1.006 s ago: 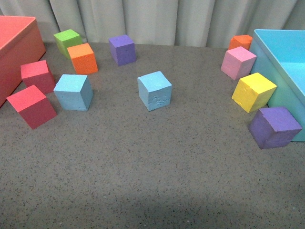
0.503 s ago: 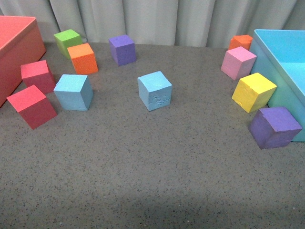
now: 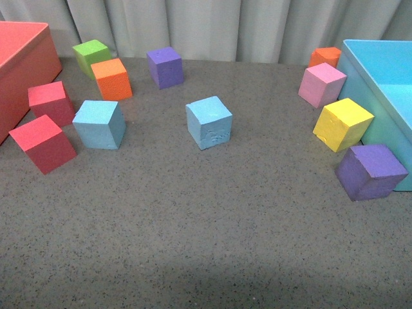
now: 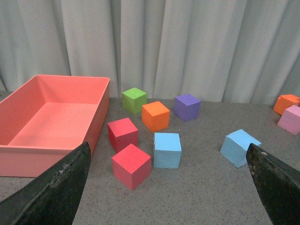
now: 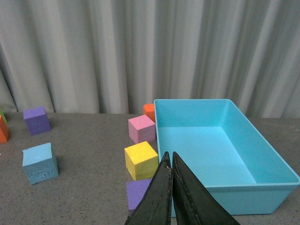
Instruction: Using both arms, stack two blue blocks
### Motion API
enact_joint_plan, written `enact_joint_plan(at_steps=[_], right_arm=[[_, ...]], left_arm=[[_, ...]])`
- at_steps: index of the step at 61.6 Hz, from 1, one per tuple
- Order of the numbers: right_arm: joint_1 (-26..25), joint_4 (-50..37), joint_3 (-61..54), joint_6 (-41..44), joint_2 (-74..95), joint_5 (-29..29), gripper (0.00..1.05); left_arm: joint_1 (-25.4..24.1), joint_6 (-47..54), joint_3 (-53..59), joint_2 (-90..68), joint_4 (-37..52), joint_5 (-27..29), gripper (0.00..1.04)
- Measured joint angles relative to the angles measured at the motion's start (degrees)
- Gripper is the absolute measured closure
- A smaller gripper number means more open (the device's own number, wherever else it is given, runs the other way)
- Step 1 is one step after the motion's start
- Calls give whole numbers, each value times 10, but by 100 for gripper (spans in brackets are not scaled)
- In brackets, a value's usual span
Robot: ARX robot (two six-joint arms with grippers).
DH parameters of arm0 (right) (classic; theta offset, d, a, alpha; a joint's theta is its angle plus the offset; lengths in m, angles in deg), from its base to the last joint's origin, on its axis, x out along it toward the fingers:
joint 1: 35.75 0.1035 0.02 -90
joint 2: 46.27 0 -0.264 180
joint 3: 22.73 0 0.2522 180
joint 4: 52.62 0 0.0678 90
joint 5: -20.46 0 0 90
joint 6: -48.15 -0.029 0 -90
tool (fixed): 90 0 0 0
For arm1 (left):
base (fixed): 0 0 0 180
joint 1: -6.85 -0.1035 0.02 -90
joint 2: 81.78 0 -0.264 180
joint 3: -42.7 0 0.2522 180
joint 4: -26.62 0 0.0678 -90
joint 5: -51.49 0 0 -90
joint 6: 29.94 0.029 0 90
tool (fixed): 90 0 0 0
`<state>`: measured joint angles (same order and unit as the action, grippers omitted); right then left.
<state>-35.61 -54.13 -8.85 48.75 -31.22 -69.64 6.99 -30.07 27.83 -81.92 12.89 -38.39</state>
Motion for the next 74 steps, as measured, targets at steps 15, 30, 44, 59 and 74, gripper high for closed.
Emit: enact_joint_plan(at_steps=[15, 30, 44, 59, 74], right_arm=[[0, 38, 0, 0, -38, 0, 104], [0, 149, 0, 0, -147, 2, 104], [0, 152, 0, 0, -148, 2, 80], [0, 152, 0, 0, -148, 2, 30], [0, 152, 0, -1, -148, 2, 10]], left_arm=[[0, 0, 0, 0, 0, 0, 7], [0, 0, 0, 0, 0, 0, 7], [0, 0, 0, 0, 0, 0, 7], [9, -18, -9, -14, -29, 28, 7], [84, -138, -115, -435, 157, 74, 7]])
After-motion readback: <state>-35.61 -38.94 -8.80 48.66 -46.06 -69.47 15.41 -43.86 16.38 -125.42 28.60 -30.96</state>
